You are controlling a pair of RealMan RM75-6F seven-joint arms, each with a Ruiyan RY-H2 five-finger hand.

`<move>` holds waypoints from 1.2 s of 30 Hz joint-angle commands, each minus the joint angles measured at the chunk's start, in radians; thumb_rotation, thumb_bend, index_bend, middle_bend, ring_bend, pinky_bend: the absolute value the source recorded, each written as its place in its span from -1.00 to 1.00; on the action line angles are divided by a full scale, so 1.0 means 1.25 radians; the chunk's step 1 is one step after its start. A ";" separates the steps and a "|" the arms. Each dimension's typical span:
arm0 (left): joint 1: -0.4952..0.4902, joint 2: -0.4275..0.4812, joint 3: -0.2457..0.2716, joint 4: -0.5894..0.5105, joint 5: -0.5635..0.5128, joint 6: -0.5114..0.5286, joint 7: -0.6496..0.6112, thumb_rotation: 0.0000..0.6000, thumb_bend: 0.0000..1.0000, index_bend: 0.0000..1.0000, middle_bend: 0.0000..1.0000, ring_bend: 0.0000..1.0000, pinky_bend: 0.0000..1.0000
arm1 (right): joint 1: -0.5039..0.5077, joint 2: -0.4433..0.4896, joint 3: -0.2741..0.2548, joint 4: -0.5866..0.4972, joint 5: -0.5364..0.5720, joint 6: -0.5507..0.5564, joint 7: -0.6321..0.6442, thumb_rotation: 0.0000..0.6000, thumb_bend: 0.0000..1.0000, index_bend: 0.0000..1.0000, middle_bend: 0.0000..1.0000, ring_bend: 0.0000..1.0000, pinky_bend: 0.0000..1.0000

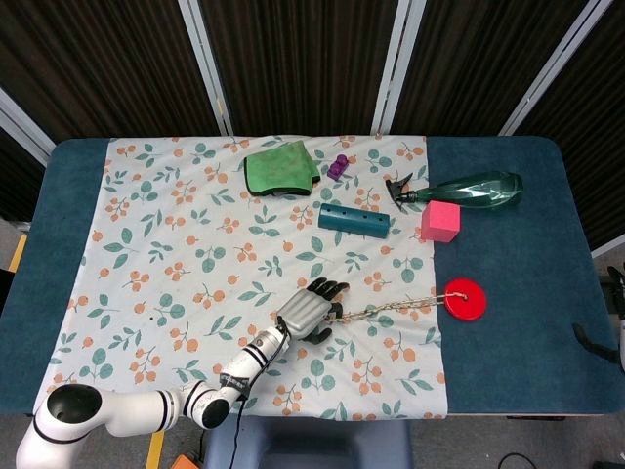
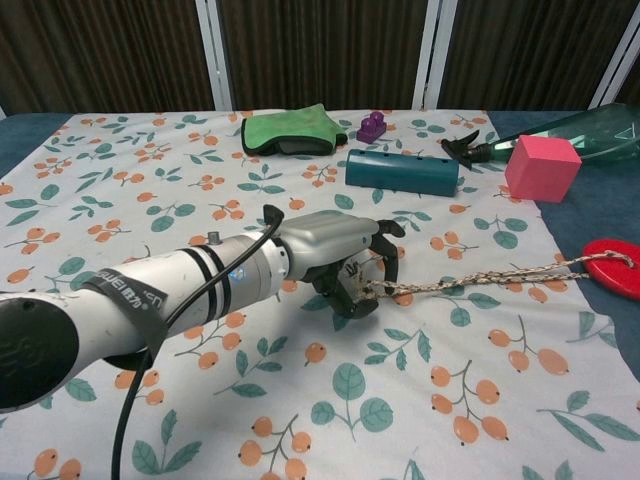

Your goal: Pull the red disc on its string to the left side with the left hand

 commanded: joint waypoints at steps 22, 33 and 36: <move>0.070 0.121 0.048 -0.103 0.006 0.095 0.036 1.00 0.55 0.73 -0.70 -1.00 -0.77 | 0.006 0.005 0.006 -0.026 0.006 -0.004 -0.033 1.00 -0.28 -1.00 -1.00 -1.00 -1.00; 0.247 0.430 0.103 -0.267 -0.024 0.306 0.107 1.00 0.58 0.75 -0.69 -1.00 -0.78 | 0.021 -0.002 0.006 -0.034 0.001 -0.015 -0.053 1.00 -0.28 -1.00 -1.00 -1.00 -1.00; 0.290 0.491 0.094 -0.249 -0.062 0.357 0.113 1.00 0.58 0.75 -0.69 -1.00 -0.78 | 0.027 -0.007 0.004 -0.033 -0.003 -0.022 -0.056 1.00 -0.28 -1.00 -1.00 -1.00 -1.00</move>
